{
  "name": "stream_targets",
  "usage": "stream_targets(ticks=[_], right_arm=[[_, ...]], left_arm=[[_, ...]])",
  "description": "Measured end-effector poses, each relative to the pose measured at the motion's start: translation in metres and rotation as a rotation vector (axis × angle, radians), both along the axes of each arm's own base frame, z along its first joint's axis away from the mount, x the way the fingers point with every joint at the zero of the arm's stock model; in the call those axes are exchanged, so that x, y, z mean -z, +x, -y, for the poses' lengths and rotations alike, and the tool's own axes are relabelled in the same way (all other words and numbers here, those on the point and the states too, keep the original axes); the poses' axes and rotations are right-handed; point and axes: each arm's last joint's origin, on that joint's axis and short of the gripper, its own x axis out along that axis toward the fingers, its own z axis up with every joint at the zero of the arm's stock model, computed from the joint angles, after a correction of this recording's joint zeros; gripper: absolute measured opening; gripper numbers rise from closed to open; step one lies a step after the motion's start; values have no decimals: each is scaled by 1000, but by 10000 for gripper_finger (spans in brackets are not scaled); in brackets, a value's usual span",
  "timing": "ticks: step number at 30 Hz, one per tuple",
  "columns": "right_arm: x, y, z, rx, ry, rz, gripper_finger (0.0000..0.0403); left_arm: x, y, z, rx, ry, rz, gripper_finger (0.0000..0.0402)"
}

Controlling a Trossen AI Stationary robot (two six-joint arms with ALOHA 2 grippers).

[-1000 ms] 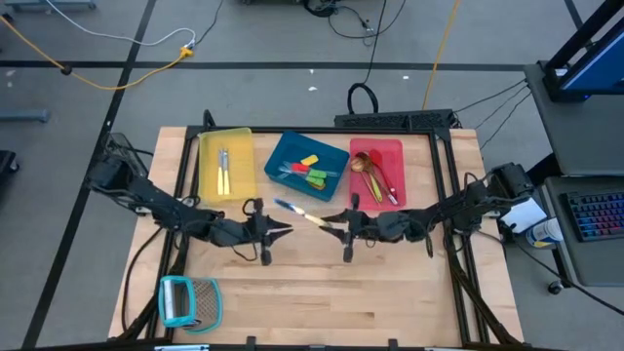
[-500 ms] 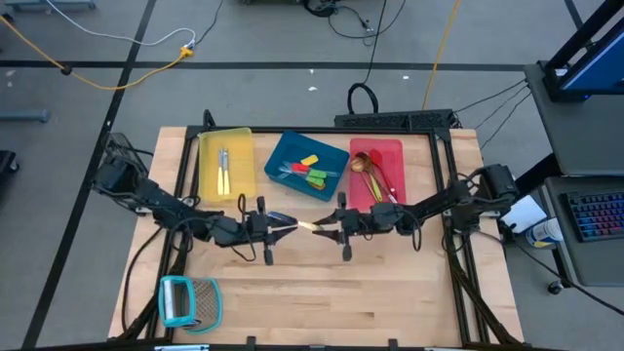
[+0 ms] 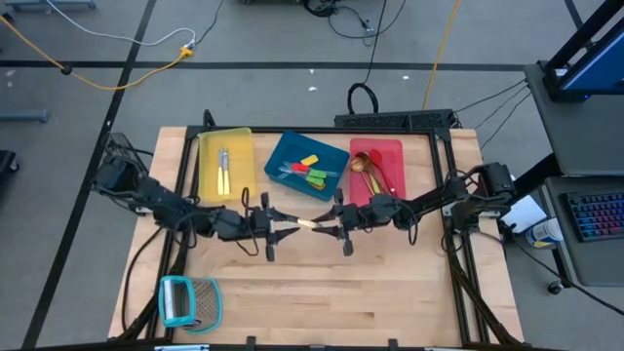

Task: Pick & Place Kitchen Items
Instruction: Put the light yellow knife into the yellow bin

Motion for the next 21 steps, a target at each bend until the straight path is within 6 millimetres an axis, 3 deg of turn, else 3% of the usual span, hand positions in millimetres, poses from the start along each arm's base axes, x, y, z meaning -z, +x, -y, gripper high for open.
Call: stream_targets(ticks=[6, 11, 16, 21], right_arm=[[0, 0, 0, 2, 0, 0, 80], [1, 0, 0, 2, 0, -9, 80], [1, 0, 0, 1, 16, -12, 80], [1, 0, -2, -6, 17, -12, 80]], left_arm=[[-11, 9, -8, 67, -7, 42, 191], [-25, 17, -5, 115, 66, 72, 206], [-28, 19, -5, 115, 103, 76, 187], [-24, 20, -9, 103, 97, 35, 129]])
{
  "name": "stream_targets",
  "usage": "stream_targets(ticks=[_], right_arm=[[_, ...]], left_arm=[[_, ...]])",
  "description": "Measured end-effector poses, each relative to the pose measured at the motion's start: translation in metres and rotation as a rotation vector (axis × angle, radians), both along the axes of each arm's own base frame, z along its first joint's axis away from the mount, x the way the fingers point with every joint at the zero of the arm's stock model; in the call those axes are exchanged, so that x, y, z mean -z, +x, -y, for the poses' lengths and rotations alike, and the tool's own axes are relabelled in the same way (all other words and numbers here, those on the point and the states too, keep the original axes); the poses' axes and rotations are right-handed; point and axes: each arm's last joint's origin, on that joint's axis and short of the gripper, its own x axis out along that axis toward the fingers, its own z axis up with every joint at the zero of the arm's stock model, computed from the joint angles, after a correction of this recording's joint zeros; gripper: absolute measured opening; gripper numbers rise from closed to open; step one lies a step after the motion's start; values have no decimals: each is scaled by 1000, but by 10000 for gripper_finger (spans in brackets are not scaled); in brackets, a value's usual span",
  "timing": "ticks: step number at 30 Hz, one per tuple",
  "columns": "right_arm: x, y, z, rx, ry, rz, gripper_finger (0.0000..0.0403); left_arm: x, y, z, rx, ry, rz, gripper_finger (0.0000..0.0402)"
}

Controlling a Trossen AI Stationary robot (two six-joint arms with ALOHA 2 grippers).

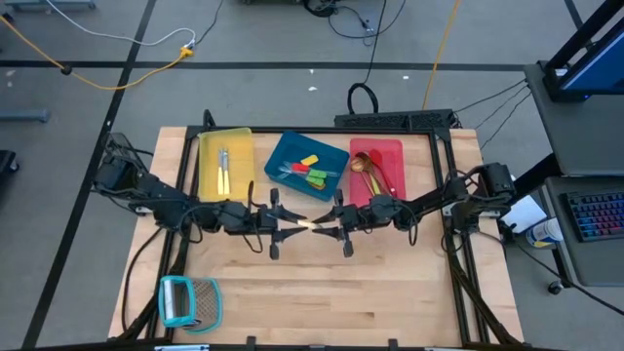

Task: Pick & Place Kitchen Items
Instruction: Put the light yellow knife into the yellow bin

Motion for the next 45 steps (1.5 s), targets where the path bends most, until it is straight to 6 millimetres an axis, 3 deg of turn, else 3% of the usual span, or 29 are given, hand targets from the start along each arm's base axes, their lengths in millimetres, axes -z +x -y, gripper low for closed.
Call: stream_targets(ticks=[7, 16, 21, 28, 36, 45], right_arm=[[0, 0, 0, 0, 23, -1, 89], [2, 0, 0, 1, 25, -25, 98], [6, 0, 0, 22, 20, -72, 132], [13, 0, 5, 193, 3, -142, 187], [18, 0, 5, 208, -1, -193, 213], [19, 0, 5, 209, 26, -203, 211]], left_arm=[[-1, 1, -2, 16, -19, 12, 50], [0, 1, -2, 0, -49, -4, 60], [4, 1, -3, -25, -68, -41, 50], [12, -2, -5, -99, -113, -131, 64], [0, -25, -14, -229, -297, -239, 51], [-22, -79, -49, -460, -434, -340, 52]])
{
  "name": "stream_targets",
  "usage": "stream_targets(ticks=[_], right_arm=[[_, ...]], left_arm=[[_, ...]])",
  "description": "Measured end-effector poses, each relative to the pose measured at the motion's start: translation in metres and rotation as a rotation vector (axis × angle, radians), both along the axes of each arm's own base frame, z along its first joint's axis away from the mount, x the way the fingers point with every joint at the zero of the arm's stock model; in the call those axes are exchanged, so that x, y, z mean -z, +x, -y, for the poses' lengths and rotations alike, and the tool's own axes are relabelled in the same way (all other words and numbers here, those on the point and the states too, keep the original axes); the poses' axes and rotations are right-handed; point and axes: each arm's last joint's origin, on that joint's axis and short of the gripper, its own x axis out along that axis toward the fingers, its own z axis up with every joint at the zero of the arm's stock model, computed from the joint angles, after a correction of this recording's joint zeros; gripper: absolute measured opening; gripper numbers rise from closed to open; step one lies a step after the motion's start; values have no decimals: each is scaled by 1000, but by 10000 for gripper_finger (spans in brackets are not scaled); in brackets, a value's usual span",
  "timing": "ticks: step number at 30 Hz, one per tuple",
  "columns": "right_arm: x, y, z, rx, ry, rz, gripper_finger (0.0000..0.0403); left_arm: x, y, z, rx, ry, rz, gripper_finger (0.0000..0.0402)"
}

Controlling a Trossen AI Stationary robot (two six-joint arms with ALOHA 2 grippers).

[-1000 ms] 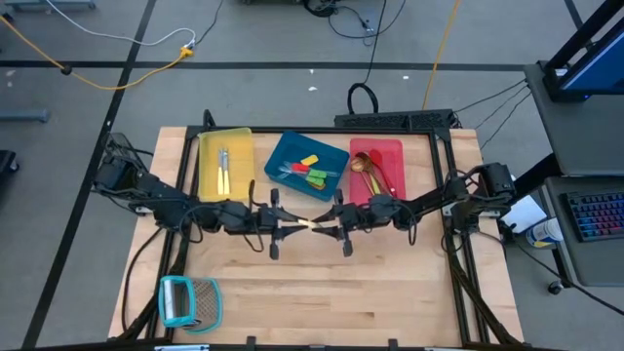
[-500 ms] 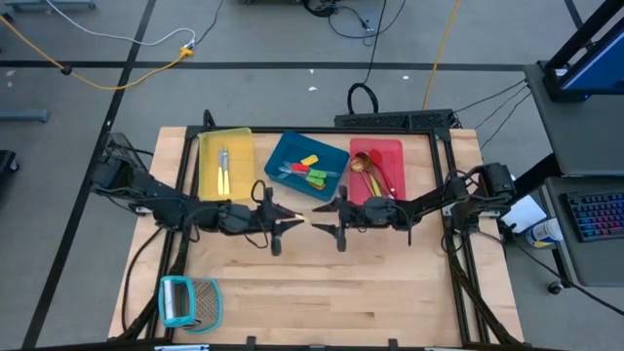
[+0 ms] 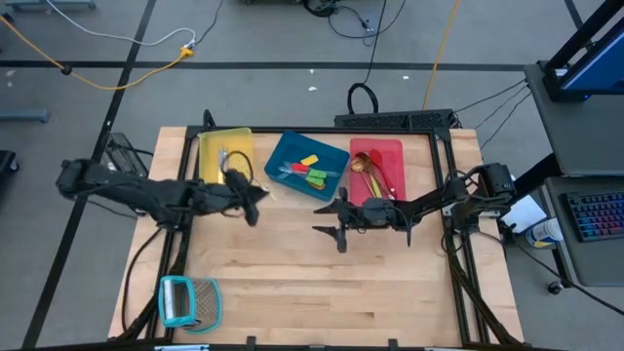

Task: Pick & Place Kitchen Items
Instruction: Put the light yellow knife into the yellow bin

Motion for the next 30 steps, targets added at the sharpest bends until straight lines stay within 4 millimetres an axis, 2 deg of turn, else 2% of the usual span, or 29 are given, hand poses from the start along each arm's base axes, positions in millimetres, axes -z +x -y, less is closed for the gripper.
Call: stream_targets(ticks=[9, 13, 22, 26, 30], right_arm=[[0, 0, 0, 0, -2, 1, 209], [0, 0, 0, 0, -2, 2, 209], [-1, 0, 0, 0, -4, 6, 208], [-1, 0, 0, 0, -5, 7, 208], [-1, 0, 0, 0, -5, 7, 206]], left_arm=[[6, -56, -44, -332, -117, -213, 55], [10, -69, -57, -418, -178, -273, 56], [29, -73, -86, -535, -379, -410, 57], [40, -68, -104, -615, -414, -449, 57], [54, -58, -122, -590, -465, -472, 58]])
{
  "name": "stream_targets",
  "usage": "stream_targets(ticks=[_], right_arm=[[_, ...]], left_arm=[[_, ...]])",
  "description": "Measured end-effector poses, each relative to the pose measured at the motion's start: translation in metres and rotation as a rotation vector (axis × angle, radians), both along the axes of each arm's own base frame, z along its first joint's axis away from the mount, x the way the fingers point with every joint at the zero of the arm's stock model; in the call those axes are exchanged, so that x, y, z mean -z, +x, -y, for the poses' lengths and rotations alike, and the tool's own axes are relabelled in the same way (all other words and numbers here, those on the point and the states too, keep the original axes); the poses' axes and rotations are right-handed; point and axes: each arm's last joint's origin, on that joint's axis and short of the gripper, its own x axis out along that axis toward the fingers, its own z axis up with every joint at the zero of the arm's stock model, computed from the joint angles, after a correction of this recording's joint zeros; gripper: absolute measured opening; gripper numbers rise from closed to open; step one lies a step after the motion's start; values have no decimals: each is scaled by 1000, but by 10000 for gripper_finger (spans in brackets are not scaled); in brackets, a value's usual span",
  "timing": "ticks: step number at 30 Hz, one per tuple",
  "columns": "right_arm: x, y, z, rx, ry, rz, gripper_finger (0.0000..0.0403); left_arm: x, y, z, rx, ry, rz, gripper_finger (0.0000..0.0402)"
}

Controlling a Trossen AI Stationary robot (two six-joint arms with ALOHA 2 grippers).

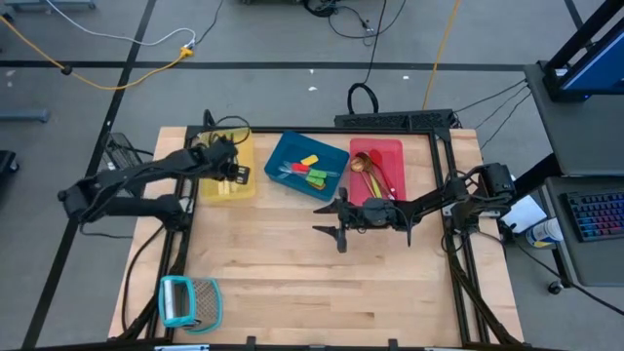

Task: Pick & Place Kitchen Items
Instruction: Put the light yellow knife into the yellow bin

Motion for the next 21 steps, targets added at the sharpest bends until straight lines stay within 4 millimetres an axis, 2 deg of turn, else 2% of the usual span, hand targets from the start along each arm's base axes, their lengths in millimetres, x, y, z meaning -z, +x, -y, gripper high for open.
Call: stream_targets(ticks=[5, 13, 21], right_arm=[[0, 0, 0, 0, 0, 0, 206], [0, 0, 0, 0, 0, 0, 203], [0, 0, 0, 0, 0, -1, 202]], left_arm=[[19, 10, -18, 16, -24, -47, 58], [45, 13, -36, -35, -74, -110, 58], [50, 14, -45, -63, -53, -95, 58]])
